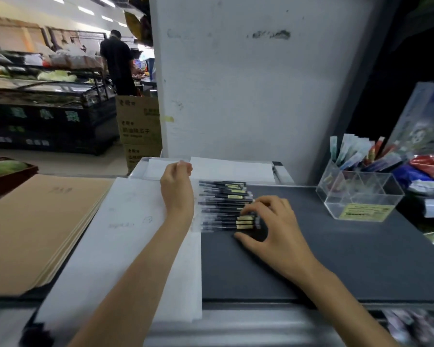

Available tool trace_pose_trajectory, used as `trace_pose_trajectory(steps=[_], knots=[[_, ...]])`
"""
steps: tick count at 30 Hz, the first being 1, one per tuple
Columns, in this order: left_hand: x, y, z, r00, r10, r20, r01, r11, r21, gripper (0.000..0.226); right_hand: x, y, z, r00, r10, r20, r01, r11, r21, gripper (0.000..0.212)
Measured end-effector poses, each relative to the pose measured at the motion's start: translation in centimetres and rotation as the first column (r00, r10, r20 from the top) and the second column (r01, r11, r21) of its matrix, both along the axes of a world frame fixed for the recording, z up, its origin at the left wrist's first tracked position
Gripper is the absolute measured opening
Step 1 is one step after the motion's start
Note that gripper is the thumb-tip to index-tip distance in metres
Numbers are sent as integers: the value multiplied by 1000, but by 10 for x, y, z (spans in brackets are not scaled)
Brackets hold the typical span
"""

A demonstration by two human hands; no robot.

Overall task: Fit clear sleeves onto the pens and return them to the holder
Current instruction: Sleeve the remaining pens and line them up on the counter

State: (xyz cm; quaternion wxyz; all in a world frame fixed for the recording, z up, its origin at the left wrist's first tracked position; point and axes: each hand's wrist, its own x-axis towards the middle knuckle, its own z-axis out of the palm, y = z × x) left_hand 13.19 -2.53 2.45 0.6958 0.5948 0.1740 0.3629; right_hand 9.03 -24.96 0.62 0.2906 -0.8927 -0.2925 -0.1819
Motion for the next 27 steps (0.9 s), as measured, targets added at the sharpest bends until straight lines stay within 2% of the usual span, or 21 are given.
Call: trace_pose_trajectory(steps=[2, 6, 10, 12, 17, 21, 25, 27], knots=[[-1, -1, 0, 1000, -1, 2, 1, 997, 74, 24, 0, 2, 0, 1000, -14, 16, 15, 999, -32, 34], [-4, -5, 2, 999, 9, 31, -18, 945, 326, 20, 4, 6, -6, 997, -33, 64, 36, 998, -55, 23], [-10, -13, 11, 990, 7, 142, -92, 795, 599, 13, 7, 6, -8, 998, -36, 46, 37, 999, -22, 18], [-12, -17, 21, 989, -16, 144, -91, 704, 704, 12, 9, 6, -7, 998, -49, 27, 49, 999, -12, 18], [-31, -17, 47, 999, -43, -15, 35, 539, 841, 11, 9, 5, -7, 998, -63, 14, 63, 998, -17, 23], [-74, -6, 35, 984, -44, -171, 175, 383, 907, 14, 6, 5, -5, 996, -90, 6, 90, 996, -4, 31], [-107, 4, 6, 943, 75, -323, 306, 178, 935, 41, 4, 5, -4, 996, -94, -3, 94, 996, -8, 38], [-115, 9, -6, 920, 159, -357, 342, 114, 933, 60, 4, 5, -4, 996, -94, -2, 94, 995, -15, 40]])
